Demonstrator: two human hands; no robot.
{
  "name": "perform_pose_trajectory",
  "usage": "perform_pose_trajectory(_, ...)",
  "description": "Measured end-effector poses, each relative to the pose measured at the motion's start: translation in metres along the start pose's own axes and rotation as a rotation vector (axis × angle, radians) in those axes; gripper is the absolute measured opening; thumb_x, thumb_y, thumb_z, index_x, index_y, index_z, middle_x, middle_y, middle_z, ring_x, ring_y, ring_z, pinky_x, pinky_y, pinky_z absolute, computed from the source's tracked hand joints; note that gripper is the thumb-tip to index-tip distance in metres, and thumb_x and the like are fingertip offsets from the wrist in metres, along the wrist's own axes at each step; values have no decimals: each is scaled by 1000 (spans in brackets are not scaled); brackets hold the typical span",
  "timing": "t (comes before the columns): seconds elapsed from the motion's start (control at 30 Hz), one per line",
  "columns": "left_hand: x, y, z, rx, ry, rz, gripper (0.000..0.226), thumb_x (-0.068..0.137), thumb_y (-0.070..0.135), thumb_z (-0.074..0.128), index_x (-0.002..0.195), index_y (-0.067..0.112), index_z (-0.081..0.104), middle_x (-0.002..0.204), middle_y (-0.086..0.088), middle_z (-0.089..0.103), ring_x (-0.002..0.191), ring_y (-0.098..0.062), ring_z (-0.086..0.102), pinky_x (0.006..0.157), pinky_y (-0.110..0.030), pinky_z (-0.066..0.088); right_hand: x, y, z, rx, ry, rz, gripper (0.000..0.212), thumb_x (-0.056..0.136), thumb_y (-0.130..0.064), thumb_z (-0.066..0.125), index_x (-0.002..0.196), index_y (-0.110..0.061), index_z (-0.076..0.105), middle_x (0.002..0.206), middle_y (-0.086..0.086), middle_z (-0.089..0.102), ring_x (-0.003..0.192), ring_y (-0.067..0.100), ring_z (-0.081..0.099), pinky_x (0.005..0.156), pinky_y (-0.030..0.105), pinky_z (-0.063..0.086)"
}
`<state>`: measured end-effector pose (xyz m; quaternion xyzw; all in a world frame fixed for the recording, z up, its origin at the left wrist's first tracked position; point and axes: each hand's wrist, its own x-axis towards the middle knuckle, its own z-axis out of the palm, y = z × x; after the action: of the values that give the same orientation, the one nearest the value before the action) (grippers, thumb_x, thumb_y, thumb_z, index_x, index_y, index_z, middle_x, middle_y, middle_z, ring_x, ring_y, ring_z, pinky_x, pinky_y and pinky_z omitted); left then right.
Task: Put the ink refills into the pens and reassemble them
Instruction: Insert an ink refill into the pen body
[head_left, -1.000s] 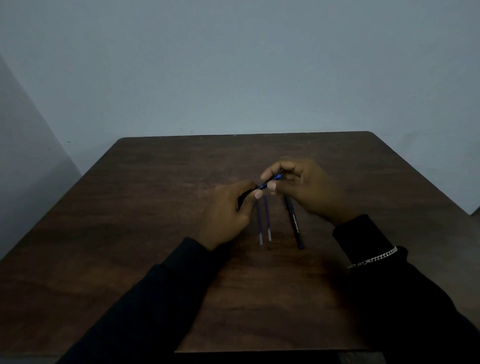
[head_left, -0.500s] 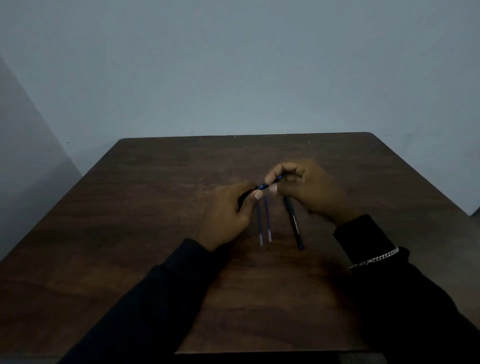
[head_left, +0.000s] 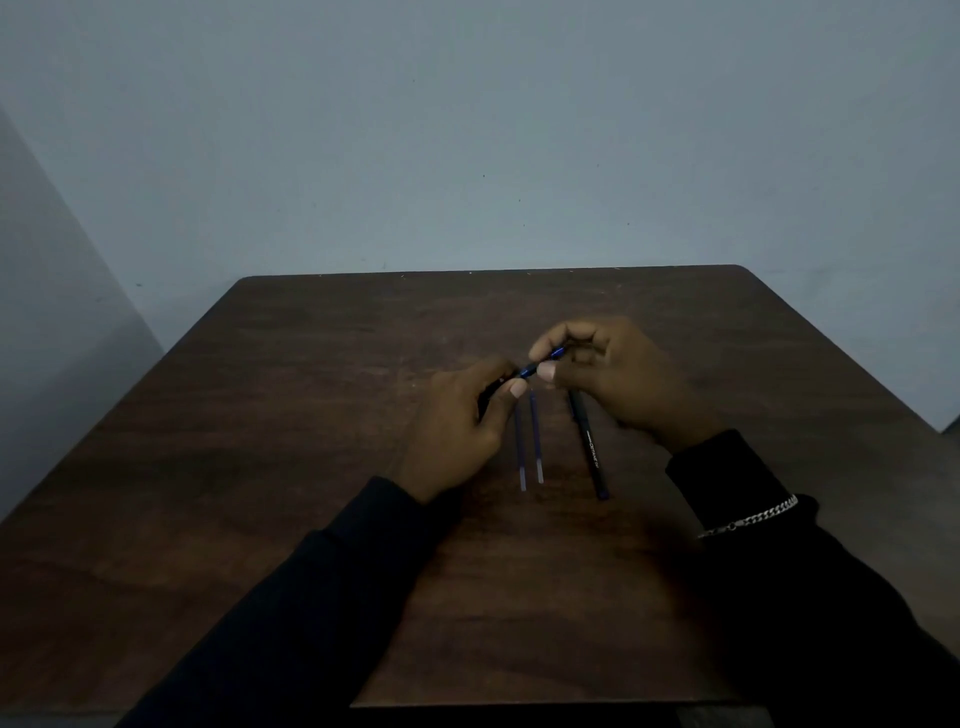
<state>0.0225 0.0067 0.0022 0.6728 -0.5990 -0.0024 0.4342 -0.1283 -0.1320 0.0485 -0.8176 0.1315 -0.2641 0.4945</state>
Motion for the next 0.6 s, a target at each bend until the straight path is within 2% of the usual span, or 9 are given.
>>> perform_pose_trajectory(0.07,0,-1,1,-3,25,30,16,109,24,56,113,19,71,76,13,63,67,-9,60,56,-17,41,-1,-1,-2,-19,-30,-34,26,88,11,68,97,-12,74,101,6,76,95,16,73,83,24,57)
perform_pose_trajectory(0.13,-1,-1,1,-15,34,36,19,110,25,55,120,18,70,75,13,62,64,-8,58,55,-17,40,-1,1,-1,27,-35,-8,29,87,6,70,108,-15,72,109,7,74,99,16,73,83,27,60)
perform_pose_trajectory(0.2,-1,-1,1,-29,41,44,19,110,23,56,122,18,69,76,12,64,62,-7,58,56,-18,40,1,4,2,61,16,77,24,90,-16,76,113,-18,70,103,6,75,87,15,75,70,28,62)
perform_pose_trajectory(0.27,-1,0,0,-21,71,66,19,109,19,58,123,17,69,75,17,63,62,-2,58,57,-13,37,2,6,4,25,66,121,22,91,-33,77,103,-15,73,83,5,76,68,16,73,60,28,59)
perform_pose_trajectory(0.3,-1,1,0,-13,82,72,19,109,18,58,124,17,70,75,21,60,63,2,57,58,-11,34,3,7,5,9,74,119,23,92,-35,76,97,-13,74,75,5,75,63,16,71,57,27,58)
perform_pose_trajectory(0.37,-1,0,-1,-11,83,68,17,109,17,59,121,17,70,71,24,57,61,3,56,58,-10,32,4,9,6,33,66,96,16,94,-25,74,92,-10,74,72,5,74,62,15,71,58,26,58)
perform_pose_trajectory(0.43,-1,0,-1,-23,78,57,13,109,18,58,118,19,69,68,22,57,58,-1,54,55,-13,31,4,9,5,106,48,69,4,94,-12,73,95,-8,73,78,4,75,67,14,71,61,24,59)
perform_pose_trajectory(0.6,-1,3,-1,-49,85,47,12,111,19,56,112,17,67,66,14,55,56,-8,52,53,-16,32,3,8,5,269,48,94,14,92,-5,73,105,-1,73,85,10,74,76,18,69,68,26,59)
